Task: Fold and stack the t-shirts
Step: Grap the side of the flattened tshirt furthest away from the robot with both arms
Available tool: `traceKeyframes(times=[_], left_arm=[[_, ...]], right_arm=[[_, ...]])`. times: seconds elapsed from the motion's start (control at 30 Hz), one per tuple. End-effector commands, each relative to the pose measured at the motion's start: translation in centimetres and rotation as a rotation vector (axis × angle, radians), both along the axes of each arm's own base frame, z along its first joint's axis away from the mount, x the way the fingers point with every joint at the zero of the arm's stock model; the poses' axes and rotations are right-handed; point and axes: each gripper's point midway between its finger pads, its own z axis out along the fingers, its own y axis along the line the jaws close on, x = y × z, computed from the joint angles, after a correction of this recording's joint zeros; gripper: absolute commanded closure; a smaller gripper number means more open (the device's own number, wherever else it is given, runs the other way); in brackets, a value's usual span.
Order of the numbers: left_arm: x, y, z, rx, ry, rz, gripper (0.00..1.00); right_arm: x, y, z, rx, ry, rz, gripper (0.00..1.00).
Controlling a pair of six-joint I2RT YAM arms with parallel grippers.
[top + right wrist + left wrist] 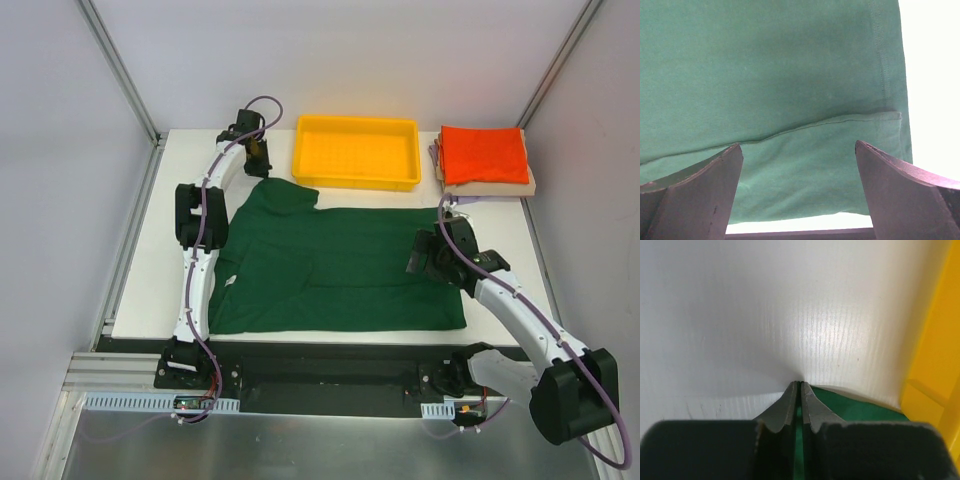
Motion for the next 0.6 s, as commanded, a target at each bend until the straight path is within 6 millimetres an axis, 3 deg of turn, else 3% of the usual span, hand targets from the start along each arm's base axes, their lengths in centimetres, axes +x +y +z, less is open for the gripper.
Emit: traceKeyframes(times=[0.0,0.23,0.3,0.57], left_arm=[[-2.0,0.9,-1.3,0.063,0.087,0.011,1.00],[-1.9,0.5,-1.2,0.040,0.085,-0.007,1.00],[-1.9,0.6,-1.2,0.034,0.088,-0.006,1.00],[-2.0,0.7,-1.1,-0.038,0.101,-0.005,1.00]], right_arm=[[0.4,-0.3,1.2,-0.001,-0.029,-0.021,0.04],[4.7,-2.3,3.7,-0.097,-0.095,-0.124,0.04],[6.9,-2.3,4.3,-0.081,-0.106,-0.121,0.04],[17.8,-4.6,2.2,-0.022,-0.020,-0.176,0.04]])
